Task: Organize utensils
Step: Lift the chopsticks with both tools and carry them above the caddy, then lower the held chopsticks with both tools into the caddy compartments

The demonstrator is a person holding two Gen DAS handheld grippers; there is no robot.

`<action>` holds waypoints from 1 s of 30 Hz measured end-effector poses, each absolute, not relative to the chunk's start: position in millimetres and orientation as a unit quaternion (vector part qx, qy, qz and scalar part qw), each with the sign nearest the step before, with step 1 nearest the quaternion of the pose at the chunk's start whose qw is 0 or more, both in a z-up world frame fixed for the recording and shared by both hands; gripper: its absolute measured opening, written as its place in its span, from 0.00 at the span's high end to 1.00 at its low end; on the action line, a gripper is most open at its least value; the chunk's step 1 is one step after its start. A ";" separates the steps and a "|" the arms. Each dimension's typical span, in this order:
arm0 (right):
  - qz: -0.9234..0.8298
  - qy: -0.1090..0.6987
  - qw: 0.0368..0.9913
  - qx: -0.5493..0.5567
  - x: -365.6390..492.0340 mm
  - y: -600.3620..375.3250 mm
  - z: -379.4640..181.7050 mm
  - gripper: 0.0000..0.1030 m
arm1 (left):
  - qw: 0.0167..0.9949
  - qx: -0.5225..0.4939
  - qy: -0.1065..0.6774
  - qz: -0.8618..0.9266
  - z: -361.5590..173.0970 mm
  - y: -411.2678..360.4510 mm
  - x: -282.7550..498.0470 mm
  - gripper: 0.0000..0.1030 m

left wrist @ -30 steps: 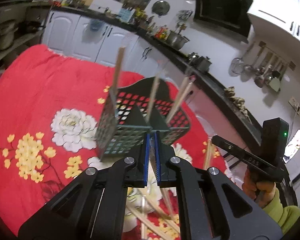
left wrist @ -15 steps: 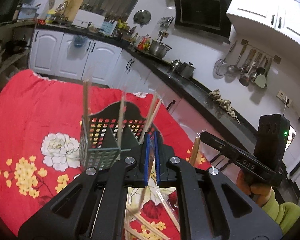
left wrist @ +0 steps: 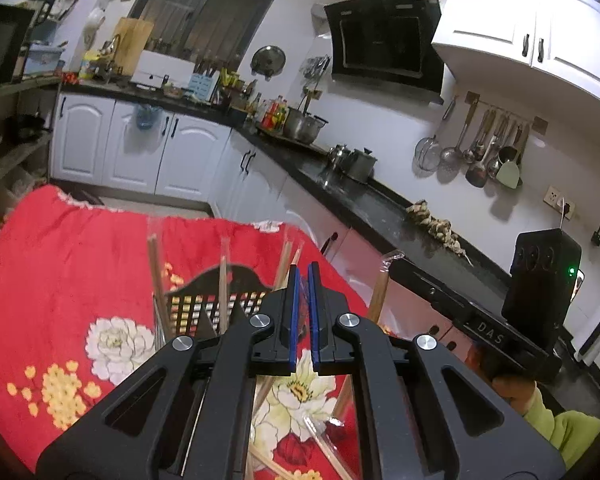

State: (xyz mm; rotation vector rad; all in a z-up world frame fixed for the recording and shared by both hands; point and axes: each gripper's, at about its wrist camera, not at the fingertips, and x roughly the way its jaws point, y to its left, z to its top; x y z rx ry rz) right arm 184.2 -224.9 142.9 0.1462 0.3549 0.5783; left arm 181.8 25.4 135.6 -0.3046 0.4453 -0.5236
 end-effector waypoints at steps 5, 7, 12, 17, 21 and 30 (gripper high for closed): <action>0.284 0.148 0.945 0.073 191.1 -223.4 160.8 0.99 | 0.935 -0.143 0.198 -0.256 153.6 23.2 184.6 0.98; 0.285 0.139 0.945 0.075 195.1 -222.0 168.1 0.99 | 0.937 -0.141 0.192 -0.255 160.6 23.9 186.3 0.98; 0.285 0.121 0.948 0.074 205.5 -217.5 182.3 0.99 | 0.944 -0.137 0.170 -0.247 179.1 27.6 190.7 0.98; 0.282 0.107 0.950 0.076 218.4 -215.1 197.0 0.99 | 0.951 -0.135 0.155 -0.230 193.5 36.2 197.5 0.98; 0.279 0.096 0.952 0.076 227.7 -213.7 205.0 0.99 | 0.955 -0.135 0.150 -0.218 198.9 43.4 205.0 0.98; 0.277 0.075 0.955 0.075 244.4 -209.0 210.5 0.99 | 0.960 -0.138 0.149 -0.193 195.8 55.9 219.6 0.98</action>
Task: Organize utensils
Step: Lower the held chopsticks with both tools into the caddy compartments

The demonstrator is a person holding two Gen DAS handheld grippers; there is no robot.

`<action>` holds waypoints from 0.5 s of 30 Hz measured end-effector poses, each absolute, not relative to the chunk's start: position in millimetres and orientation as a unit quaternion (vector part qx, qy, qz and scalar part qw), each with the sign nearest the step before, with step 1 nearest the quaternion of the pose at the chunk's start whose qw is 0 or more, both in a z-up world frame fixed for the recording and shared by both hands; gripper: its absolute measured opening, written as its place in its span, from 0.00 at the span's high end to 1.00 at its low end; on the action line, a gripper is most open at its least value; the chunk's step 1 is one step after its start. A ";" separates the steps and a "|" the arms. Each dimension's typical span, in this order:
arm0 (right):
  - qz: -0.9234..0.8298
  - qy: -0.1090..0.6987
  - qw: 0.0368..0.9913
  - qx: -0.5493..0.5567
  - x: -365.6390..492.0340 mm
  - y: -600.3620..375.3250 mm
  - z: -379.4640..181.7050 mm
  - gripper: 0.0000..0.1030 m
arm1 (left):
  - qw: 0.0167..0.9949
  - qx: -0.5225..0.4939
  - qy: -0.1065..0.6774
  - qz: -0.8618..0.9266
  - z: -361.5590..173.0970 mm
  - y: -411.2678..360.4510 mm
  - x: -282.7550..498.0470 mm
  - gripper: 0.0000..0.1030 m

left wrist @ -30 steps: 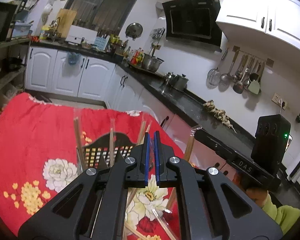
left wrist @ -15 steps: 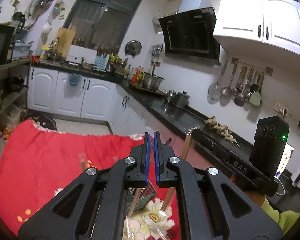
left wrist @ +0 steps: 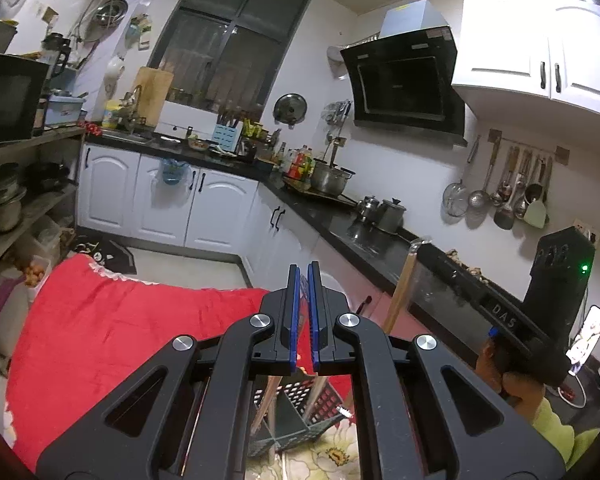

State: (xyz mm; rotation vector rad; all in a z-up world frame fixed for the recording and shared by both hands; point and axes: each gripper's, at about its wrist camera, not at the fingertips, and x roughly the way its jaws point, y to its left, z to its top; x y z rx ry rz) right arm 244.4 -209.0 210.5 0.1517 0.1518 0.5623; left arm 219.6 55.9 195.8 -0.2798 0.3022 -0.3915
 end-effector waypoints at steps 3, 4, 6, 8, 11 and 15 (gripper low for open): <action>0.277 0.070 0.955 0.076 250.1 -207.0 208.3 0.99 | 0.960 -0.140 0.153 -0.191 192.2 56.5 223.9 0.98; 0.273 0.069 0.957 0.074 253.1 -205.9 207.1 0.99 | 0.960 -0.139 0.155 -0.188 190.9 56.2 225.6 0.98; 0.274 0.068 0.957 0.074 256.7 -204.7 205.2 0.99 | 0.961 -0.136 0.154 -0.185 188.4 55.8 226.2 0.98; 0.269 0.064 0.958 0.070 261.0 -203.3 202.0 0.99 | 0.962 -0.133 0.154 -0.180 186.3 55.2 227.6 0.98; 0.265 0.060 0.960 0.066 264.9 -200.8 196.0 0.99 | 0.963 -0.132 0.156 -0.176 182.4 53.1 231.7 0.98; 0.264 0.062 0.960 0.071 268.8 -199.5 190.3 0.99 | 0.964 -0.128 0.159 -0.169 173.7 50.2 236.9 0.98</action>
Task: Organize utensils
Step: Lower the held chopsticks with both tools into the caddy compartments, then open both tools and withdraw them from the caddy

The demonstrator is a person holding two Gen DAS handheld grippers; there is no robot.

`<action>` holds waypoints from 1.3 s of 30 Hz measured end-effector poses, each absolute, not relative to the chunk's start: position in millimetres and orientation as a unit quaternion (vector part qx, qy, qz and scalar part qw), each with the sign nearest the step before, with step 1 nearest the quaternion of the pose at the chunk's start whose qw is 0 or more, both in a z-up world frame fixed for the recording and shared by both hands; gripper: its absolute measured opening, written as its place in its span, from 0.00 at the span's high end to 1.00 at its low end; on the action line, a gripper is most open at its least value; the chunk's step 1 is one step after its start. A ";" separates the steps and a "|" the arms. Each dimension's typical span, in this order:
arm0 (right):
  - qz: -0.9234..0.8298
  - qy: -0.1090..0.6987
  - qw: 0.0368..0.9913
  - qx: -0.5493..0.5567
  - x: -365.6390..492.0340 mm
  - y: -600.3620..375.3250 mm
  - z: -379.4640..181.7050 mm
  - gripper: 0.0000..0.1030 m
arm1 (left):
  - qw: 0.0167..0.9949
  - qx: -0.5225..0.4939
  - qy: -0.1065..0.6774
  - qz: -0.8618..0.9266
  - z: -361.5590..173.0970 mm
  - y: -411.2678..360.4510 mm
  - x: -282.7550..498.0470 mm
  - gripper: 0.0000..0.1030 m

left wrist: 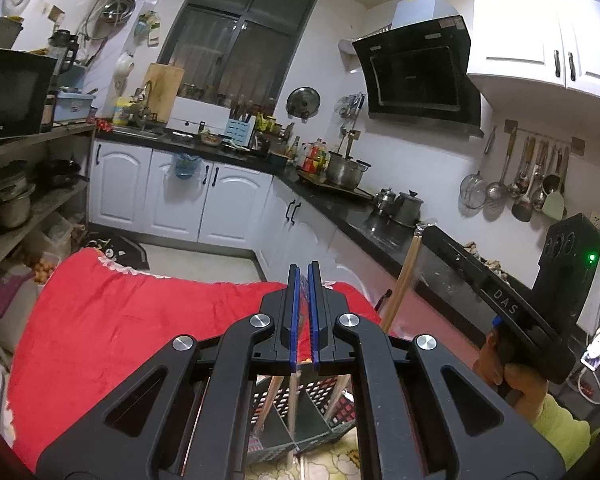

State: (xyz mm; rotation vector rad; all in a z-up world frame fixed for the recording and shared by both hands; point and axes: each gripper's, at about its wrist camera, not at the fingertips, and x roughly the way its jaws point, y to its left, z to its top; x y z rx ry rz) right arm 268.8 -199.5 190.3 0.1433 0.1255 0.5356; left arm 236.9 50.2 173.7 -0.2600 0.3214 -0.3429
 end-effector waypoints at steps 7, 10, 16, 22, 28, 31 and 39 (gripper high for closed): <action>0.233 0.093 0.965 0.072 282.9 -196.3 159.7 0.81 | 0.964 -0.127 0.168 -0.161 152.3 45.5 245.3 0.98; 0.222 0.116 0.965 0.081 281.0 -201.7 140.4 0.60 | 0.962 -0.125 0.186 -0.156 136.4 44.4 248.2 0.86; 0.196 0.161 0.965 0.061 267.7 -208.2 106.0 0.60 | 0.959 -0.129 0.214 -0.137 104.6 45.8 240.9 0.52; 0.185 0.191 0.963 0.045 247.8 -211.5 88.0 0.53 | 0.963 -0.126 0.202 -0.125 91.6 45.9 216.8 0.21; 0.178 0.215 0.960 0.037 236.0 -213.7 77.2 0.47 | 0.965 -0.120 0.203 -0.111 82.9 50.1 198.6 0.10; 0.175 0.215 0.960 0.029 227.2 -213.6 73.9 0.45 | 0.964 -0.121 0.209 -0.109 78.2 53.3 193.2 0.10; 0.181 0.219 0.959 0.024 209.6 -217.4 70.0 0.41 | 0.960 -0.125 0.227 -0.102 65.9 55.1 180.3 0.10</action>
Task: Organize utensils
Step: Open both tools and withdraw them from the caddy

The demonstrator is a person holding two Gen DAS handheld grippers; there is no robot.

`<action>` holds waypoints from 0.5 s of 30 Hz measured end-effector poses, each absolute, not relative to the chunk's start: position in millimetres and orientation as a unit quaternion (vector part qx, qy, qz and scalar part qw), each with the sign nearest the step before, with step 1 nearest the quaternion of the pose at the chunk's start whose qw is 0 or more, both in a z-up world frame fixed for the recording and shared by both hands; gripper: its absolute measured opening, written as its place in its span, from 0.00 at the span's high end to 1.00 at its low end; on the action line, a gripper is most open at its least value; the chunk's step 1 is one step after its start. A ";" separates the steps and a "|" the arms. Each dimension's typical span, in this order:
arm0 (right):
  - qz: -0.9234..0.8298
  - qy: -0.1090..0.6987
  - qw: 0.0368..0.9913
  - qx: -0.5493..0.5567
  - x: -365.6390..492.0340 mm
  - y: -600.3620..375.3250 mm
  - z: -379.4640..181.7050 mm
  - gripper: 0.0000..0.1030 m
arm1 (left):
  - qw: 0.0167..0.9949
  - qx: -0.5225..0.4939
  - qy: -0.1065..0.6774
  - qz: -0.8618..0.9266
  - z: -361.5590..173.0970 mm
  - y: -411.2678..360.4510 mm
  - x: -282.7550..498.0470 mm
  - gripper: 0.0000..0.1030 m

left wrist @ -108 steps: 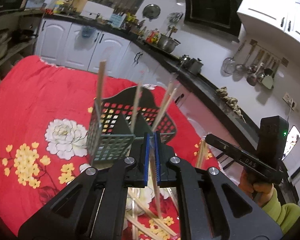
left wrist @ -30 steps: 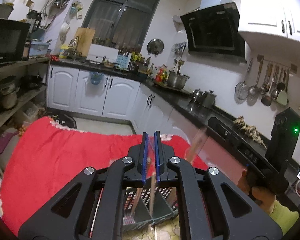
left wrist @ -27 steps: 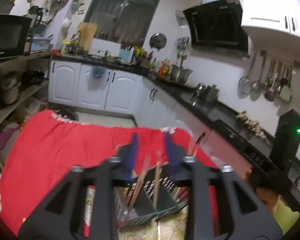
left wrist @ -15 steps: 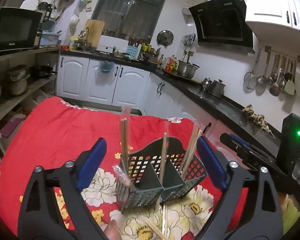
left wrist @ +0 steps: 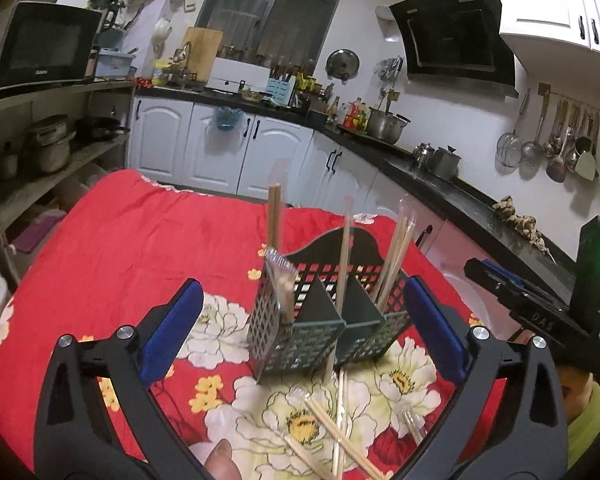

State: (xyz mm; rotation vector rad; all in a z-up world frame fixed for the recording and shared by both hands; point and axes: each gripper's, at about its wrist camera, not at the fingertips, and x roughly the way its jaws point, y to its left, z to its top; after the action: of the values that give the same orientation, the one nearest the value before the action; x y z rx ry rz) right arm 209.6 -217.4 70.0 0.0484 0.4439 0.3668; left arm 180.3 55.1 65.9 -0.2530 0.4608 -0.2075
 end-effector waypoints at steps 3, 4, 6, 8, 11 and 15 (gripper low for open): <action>0.182 0.224 0.957 0.025 204.7 -219.3 68.4 0.40 | 0.959 -0.129 0.232 -0.099 61.4 58.3 173.7 0.10; 0.183 0.226 0.956 0.025 202.8 -220.0 68.0 0.40 | 0.959 -0.129 0.232 -0.099 61.1 58.8 172.0 0.10; 0.183 0.229 0.956 0.022 199.0 -221.5 65.4 0.40 | 0.959 -0.127 0.235 -0.096 58.5 59.4 167.9 0.10; 0.184 0.233 0.955 0.019 195.9 -221.2 63.7 0.40 | 0.958 -0.128 0.239 -0.093 56.9 60.2 165.1 0.10; 0.188 0.240 0.952 0.015 190.1 -220.8 59.4 0.40 | 0.957 -0.124 0.246 -0.093 52.7 59.8 161.8 0.10; 0.192 0.249 0.949 0.009 183.9 -221.0 52.4 0.40 | 0.953 -0.123 0.260 -0.093 43.0 57.9 158.1 0.10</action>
State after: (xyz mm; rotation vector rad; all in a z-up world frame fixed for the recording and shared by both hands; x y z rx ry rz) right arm 183.9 -221.0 52.4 0.0177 0.5072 0.3900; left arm 158.1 57.9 43.0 -0.2509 0.5288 -0.1890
